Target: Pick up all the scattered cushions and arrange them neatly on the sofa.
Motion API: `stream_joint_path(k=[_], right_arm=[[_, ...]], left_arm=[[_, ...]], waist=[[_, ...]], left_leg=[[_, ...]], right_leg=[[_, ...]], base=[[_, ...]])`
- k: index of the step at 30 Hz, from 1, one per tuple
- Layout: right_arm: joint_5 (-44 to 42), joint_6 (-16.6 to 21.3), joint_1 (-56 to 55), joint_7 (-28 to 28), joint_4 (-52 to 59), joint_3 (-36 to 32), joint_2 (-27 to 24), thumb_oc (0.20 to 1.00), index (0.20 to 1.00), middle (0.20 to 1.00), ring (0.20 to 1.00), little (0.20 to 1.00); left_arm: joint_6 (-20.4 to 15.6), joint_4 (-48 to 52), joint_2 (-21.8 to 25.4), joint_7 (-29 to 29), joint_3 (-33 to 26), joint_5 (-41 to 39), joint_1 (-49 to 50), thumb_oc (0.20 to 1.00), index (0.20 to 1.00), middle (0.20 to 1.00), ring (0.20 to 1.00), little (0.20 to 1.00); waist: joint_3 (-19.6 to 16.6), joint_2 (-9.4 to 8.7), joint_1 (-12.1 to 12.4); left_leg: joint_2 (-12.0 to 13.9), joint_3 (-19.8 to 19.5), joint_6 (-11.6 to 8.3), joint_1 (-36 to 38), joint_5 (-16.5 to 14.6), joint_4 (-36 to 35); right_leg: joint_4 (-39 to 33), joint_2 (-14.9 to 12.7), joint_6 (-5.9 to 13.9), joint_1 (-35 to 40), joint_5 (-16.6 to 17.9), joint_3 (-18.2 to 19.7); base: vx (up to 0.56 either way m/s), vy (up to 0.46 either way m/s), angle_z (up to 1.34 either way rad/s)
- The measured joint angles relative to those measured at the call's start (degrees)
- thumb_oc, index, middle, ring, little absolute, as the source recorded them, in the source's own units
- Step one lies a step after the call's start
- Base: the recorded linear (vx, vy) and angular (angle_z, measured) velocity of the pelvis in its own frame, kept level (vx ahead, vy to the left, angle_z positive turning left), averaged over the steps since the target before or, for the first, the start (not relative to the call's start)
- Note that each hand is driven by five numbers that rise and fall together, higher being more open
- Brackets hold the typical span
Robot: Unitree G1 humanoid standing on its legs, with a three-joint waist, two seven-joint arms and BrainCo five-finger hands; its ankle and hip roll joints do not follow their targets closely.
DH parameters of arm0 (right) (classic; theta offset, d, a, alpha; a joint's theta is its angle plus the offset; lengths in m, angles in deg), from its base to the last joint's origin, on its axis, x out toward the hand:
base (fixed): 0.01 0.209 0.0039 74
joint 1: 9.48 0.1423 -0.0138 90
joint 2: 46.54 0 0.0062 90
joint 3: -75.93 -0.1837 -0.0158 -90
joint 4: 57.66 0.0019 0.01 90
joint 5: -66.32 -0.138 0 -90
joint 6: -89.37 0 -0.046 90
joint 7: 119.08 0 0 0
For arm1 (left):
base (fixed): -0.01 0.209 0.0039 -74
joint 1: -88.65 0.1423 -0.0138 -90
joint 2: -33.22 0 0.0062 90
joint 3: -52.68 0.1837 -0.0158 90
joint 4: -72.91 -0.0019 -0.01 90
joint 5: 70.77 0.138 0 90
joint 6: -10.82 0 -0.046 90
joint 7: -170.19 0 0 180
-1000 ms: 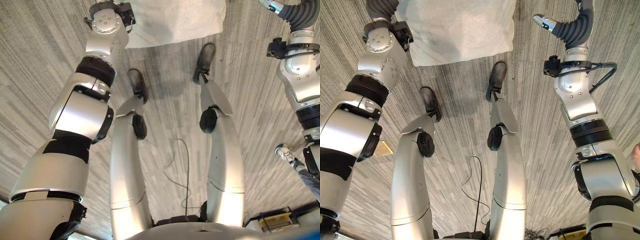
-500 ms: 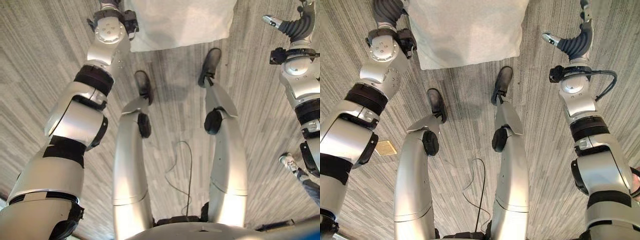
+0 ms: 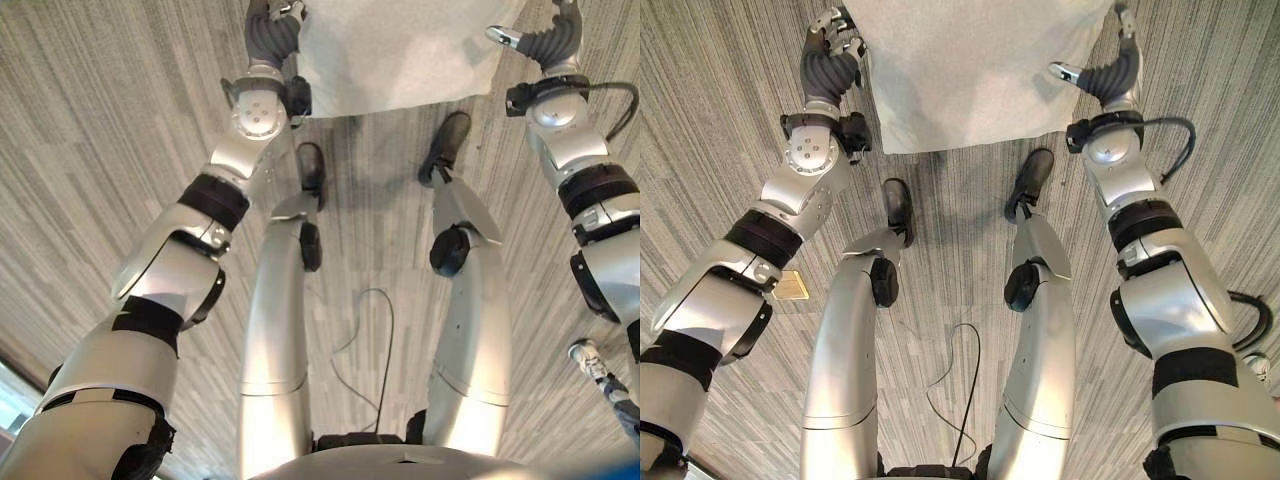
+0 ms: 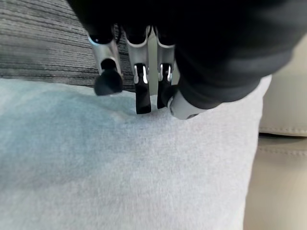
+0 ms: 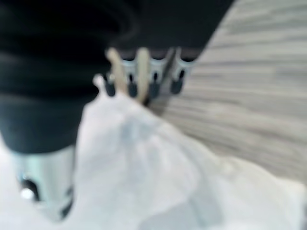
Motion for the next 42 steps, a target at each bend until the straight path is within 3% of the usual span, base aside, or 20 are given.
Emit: stream_joint_path(k=[4,6,10,12,14,19,21,27,34,39,42], right_arm=[[5.01,-1.59,4.19,-2.40,2.93,1.45,-3.24,1.000,1.000,1.000,1.000,1.000],[9.42,-3.25,5.03,-3.07,12.26,4.32,-9.73,1.000,1.000,1.000,1.000,1.000],[15.85,-3.06,5.84,-4.03,20.09,4.60,-15.37,1.000,1.000,1.000,1.000,1.000],[22.50,-3.30,8.02,-3.56,23.98,7.23,-19.55,1.000,1.000,1.000,1.000,1.000],[24.42,-3.35,10.29,-2.05,24.53,9.86,-20.64,1.000,1.000,1.000,1.000,1.000],[26.03,-2.79,15.76,3.38,23.08,18.82,-19.28,1.000,1.000,1.000,1.000,1.000],[25.67,-2.50,17.94,6.21,18.17,22.54,-15.99,1.000,1.000,1.000,1.000,1.000],[21.45,-2.18,17.49,10.86,14.99,24.49,-11.40,1.000,1.000,1.000,1.000,1.000],[23.25,-3.36,17.51,11.03,9.40,25.00,-6.85,1.000,1.000,1.000,1.000,1.000],[24.91,-4.20,17.45,10.78,8.14,25.66,-6.53,1.000,1.000,1.000,1.000,1.000],[27.40,-6.01,17.56,9.23,-1.18,26.18,-2.74,1.000,1.000,1.000,1.000,1.000]], left_arm=[[-0.32,0.00,0.14,0.01,-0.03,1.54,0.67,0.200,0.200,0.200,0.200,0.200],[-0.42,0.99,0.60,0.30,-1.05,1.58,1.28,0.200,0.200,0.200,0.200,0.200],[-0.42,2.13,1.87,0.53,-1.13,1.57,1.77,0.200,0.200,0.200,0.200,0.200],[-0.41,2.20,2.90,1.81,-1.10,1.55,2.00,0.200,0.200,0.200,0.200,0.200],[-0.41,2.43,2.98,2.43,-1.23,1.51,2.22,0.200,0.200,0.200,0.200,0.200],[-0.41,3.99,2.18,2.85,-1.42,1.47,3.15,0.200,0.200,0.200,0.200,0.200],[-0.41,4.28,1.93,3.01,-0.95,1.43,2.97,0.200,0.200,0.200,0.200,0.200],[-0.41,6.38,1.25,4.19,-0.02,1.36,3.24,0.200,0.200,0.200,0.200,0.200],[-0.41,7.71,-2.34,4.19,0.20,0.90,4.00,0.200,0.200,0.200,0.200,0.200],[-1.26,11.40,-2.87,5.47,2.29,0.95,4.29,0.200,0.200,0.200,0.200,0.200],[-1.79,16.28,-3.43,5.61,3.18,0.96,4.87,0.200,0.200,0.200,0.200,0.200]], waist=[[0.02,0.03,0.11],[0.02,0.03,0.04],[0.02,0.03,-0.11],[-0.02,0.04,-0.52],[-0.06,0.02,-0.62],[-0.06,0.02,-0.41],[-0.06,0.02,0.00],[-0.06,0.02,0.12],[-0.06,0.02,0.72],[-0.06,0.02,1.46],[-0.06,0.02,1.84]], left_leg=[[-0.41,0.00,0.10,0.00,0.18,-0.55],[-0.69,-0.03,0.09,0.10,0.37,-1.18],[-0.66,-0.20,0.07,0.69,0.37,-1.40],[-0.61,-0.34,0.06,1.18,0.36,-1.25],[-0.62,-0.41,0.01,1.15,0.41,-1.21],[-0.58,-0.61,-0.17,1.11,0.56,-1.32],[-0.71,-0.74,-0.22,1.05,0.65,-1.33],[-1.54,-1.43,-0.25,0.86,0.81,-1.08],[-2.36,-1.67,-0.12,1.01,0.89,-0.29],[-2.52,-1.67,0.06,0.95,1.02,-0.19],[-2.62,-2.03,0.01,0.90,1.05,-0.04]], right_leg=[[-0.03,-0.33,0.03,-0.10,-0.05,-0.01],[-0.16,-0.53,0.06,-0.19,-0.19,-0.04],[0.08,-0.48,-0.12,0.28,-0.40,-0.24],[0.10,-0.44,-0.17,0.87,-0.43,-0.30],[0.12,-0.45,-0.17,0.91,-0.43,-0.31],[0.08,-0.38,-0.19,0.91,-0.44,-0.52],[0.29,-0.55,-0.18,0.90,-0.46,-0.56],[1.31,-1.35,0.09,0.87,-1.01,-0.80],[3.03,-2.34,0.04,0.89,-1.60,-0.78],[2.96,-2.43,0.11,1.01,-1.56,-0.64],[3.17,-2.51,0.14,1.17,-1.70,-0.85]], base=[[0.01,-0.015,0.04],[0.02,-0.023,0.04],[0.00,0.000,0.00],[0.00,0.000,0.00],[0.00,0.000,0.00],[0.00,0.000,0.00],[-0.01,0.014,0.02],[0.00,0.030,0.05],[0.00,0.038,0.06],[0.01,0.032,0.01],[0.01,0.012,0.00]])
